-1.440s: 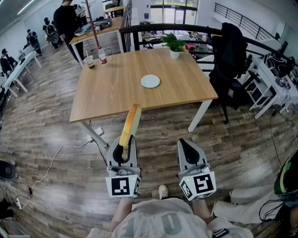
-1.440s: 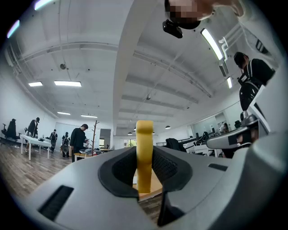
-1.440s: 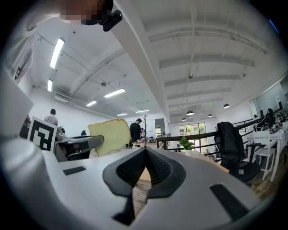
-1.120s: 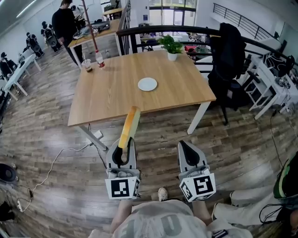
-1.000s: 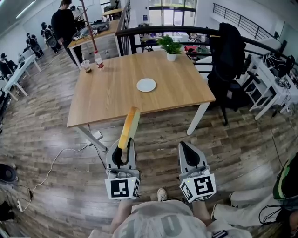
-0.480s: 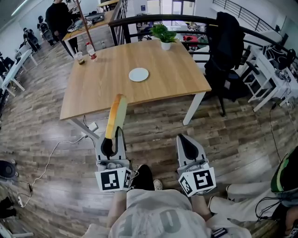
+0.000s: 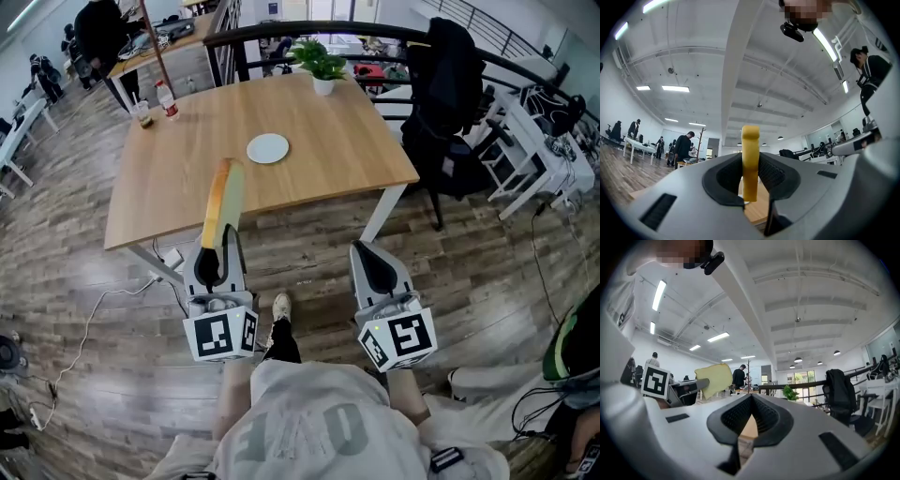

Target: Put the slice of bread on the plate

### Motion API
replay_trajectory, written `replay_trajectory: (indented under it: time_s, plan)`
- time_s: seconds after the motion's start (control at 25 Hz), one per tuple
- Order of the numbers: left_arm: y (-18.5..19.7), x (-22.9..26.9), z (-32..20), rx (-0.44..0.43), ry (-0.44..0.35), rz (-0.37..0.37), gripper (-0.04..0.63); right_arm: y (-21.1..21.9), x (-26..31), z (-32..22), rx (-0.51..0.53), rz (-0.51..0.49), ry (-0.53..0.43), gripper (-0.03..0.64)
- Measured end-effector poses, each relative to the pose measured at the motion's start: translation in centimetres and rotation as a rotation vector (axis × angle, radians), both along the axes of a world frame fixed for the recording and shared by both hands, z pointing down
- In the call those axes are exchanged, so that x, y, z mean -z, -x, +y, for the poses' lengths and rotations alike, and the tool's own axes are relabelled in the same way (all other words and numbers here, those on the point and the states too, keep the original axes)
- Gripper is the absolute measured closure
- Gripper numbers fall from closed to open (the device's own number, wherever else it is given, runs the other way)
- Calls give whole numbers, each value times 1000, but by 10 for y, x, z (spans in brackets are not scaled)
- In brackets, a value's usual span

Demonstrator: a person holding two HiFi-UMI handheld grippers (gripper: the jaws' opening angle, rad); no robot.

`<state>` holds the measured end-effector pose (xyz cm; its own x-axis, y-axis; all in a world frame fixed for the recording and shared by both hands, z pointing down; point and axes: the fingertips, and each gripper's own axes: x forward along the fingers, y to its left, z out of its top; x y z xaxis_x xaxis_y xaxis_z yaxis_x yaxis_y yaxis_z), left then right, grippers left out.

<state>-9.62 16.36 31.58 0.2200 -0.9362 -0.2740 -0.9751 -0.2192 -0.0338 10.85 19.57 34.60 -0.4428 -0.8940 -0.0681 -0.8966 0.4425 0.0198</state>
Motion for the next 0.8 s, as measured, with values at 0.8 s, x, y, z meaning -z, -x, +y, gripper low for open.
replay_trajectory:
  time_s: [0.8]
  plan:
    - [27,24,-156,-25,-18,-38,505,57,15,-163,11,-38,63,598]
